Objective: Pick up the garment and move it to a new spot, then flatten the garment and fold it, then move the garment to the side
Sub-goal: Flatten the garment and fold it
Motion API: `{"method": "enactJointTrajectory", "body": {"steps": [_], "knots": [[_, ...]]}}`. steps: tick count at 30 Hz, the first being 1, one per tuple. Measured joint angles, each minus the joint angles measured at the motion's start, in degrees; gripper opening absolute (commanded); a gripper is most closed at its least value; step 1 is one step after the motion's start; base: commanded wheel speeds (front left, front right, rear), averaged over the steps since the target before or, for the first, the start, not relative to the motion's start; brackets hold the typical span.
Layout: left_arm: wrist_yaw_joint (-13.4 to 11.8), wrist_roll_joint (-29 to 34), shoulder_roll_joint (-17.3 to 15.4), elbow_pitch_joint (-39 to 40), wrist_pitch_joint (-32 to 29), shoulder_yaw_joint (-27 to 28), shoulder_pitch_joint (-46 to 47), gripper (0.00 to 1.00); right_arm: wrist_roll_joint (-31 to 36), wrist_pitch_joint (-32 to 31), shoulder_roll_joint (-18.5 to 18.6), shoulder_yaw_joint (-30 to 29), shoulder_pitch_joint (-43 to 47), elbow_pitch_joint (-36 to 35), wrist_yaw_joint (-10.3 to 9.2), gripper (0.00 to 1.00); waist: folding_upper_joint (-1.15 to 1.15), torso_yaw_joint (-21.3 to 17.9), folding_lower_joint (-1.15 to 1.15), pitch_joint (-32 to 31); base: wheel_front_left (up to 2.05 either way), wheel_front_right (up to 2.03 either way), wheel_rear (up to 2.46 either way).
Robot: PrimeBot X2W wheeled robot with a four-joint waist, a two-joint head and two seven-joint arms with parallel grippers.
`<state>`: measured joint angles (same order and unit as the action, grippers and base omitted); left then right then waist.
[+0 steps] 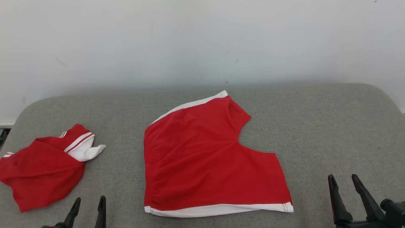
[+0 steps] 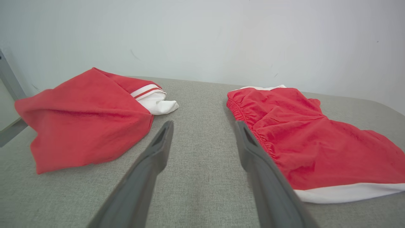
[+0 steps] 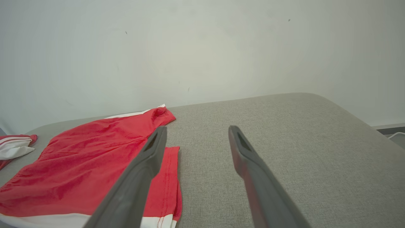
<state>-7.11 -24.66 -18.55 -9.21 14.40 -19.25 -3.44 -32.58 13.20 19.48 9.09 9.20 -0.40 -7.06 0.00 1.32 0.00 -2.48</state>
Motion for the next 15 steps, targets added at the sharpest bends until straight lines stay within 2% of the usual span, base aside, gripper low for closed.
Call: {"method": "enactJointTrajectory", "body": {"steps": [15], "knots": [[0.00,3.04,0.60,3.00,-1.86,2.00,-1.20,1.00,1.44,-0.16,-0.31,-0.20,0.42,-1.16,-0.01,1.00,0.00,-0.14,0.00,0.13,0.00,0.00,0.00]]}}
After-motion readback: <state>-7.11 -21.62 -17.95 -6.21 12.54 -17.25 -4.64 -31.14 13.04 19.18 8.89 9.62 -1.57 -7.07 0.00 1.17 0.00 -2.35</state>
